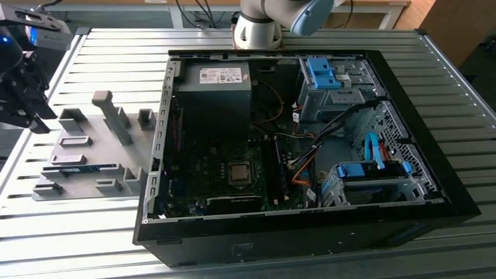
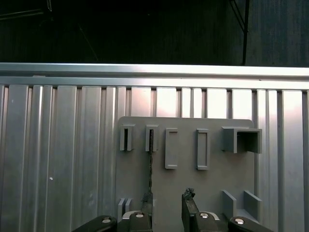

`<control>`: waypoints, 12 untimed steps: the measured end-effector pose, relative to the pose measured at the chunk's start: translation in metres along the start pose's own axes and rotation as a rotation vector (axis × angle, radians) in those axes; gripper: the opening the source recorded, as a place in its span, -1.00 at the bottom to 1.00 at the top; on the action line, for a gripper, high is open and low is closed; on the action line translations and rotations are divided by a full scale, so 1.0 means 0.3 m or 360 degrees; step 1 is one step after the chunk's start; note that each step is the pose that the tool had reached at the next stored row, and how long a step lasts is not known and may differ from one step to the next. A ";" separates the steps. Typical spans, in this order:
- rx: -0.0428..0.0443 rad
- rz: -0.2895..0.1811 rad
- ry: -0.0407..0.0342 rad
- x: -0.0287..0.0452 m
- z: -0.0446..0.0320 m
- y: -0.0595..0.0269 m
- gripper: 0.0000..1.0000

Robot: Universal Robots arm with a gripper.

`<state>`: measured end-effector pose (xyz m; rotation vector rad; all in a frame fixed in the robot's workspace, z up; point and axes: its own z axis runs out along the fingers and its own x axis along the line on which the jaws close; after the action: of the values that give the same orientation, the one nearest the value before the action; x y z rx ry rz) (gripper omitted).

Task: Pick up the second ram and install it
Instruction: 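Pick up the second ram and move it above second insertion slot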

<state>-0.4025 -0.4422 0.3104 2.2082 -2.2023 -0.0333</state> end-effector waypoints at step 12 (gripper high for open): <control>0.0000 0.0000 0.0000 0.000 0.015 0.000 -0.25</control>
<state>-0.4025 -0.4422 0.3060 2.2083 -2.2024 -0.0333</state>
